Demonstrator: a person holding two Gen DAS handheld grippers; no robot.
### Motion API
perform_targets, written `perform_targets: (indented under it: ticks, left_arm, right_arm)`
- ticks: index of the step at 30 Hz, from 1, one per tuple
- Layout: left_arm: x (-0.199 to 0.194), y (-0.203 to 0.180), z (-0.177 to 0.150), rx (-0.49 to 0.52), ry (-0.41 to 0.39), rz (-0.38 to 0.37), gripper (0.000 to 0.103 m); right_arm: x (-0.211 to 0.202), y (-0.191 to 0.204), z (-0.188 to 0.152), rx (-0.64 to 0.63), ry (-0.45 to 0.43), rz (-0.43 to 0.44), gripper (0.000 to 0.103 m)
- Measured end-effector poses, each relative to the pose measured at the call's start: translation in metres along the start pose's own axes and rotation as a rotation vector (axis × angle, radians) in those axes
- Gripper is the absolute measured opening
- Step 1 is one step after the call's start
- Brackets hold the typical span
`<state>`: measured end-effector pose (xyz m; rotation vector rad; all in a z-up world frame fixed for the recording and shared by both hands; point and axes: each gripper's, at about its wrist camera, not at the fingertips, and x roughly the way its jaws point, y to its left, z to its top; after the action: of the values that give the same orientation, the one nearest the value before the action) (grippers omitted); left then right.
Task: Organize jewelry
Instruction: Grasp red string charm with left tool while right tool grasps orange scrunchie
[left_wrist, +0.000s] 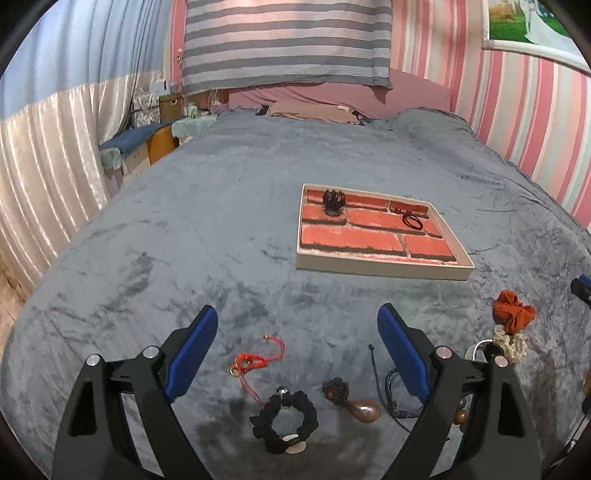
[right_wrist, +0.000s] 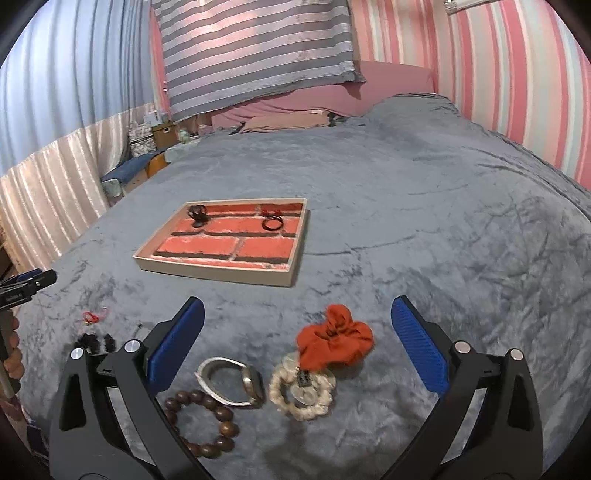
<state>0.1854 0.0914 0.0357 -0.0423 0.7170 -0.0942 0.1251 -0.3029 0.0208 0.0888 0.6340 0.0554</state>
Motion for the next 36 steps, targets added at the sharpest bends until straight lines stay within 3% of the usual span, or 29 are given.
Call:
perform_targets:
  ticks: [7, 17, 30, 34, 36]
  left_arm:
    - [0.022, 0.013, -0.015, 0.011, 0.040, 0.049, 0.087]
    - [0.055, 0.040, -0.026, -0.019, 0.105, 0.056, 0.087]
    - [0.105, 0.056, -0.044, -0.041, 0.201, 0.047, 0.086]
    - [0.115, 0.059, -0.048, -0.056, 0.236, 0.027, 0.083]
    - [0.118, 0.056, -0.050, -0.039, 0.248, 0.030, 0.073]
  right_arm:
    - [0.027, -0.011, -0.025, -0.002, 0.035, -0.073, 0.099]
    - [0.077, -0.016, -0.041, -0.085, 0.101, -0.179, 0.099]
    - [0.117, -0.024, -0.055, -0.078, 0.175, -0.206, 0.098]
    - [0.122, -0.026, -0.058, -0.074, 0.179, -0.201, 0.096]
    - [0.123, -0.025, -0.058, -0.081, 0.182, -0.199, 0.090]
